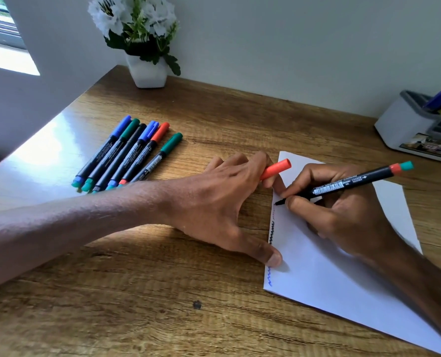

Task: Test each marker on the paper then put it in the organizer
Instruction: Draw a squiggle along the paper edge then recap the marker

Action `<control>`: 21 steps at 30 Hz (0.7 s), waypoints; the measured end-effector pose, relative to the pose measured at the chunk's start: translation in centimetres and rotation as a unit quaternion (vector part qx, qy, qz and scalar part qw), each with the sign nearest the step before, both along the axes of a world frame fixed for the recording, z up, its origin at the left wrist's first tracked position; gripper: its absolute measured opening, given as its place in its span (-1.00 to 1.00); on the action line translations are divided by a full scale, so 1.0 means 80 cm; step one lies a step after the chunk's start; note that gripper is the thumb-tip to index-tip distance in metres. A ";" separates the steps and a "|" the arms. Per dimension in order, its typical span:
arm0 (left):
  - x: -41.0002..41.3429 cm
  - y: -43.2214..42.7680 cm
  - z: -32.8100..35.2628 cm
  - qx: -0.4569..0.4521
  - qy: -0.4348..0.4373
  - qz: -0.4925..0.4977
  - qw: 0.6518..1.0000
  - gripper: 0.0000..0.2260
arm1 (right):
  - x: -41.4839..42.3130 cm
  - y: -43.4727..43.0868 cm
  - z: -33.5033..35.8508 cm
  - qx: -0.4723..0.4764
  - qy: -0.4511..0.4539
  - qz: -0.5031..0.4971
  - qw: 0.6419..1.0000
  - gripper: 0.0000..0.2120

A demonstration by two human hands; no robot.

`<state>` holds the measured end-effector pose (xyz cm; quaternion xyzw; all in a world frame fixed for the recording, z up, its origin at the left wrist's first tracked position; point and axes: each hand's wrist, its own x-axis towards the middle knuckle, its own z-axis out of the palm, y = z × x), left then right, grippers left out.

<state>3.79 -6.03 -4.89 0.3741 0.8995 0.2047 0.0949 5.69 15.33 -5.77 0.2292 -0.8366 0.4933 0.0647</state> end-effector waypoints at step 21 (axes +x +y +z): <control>-0.001 -0.001 -0.003 -0.002 -0.016 0.002 1.000 -0.27 | -0.004 0.007 -0.003 -0.079 -0.046 -0.052 0.994 -0.94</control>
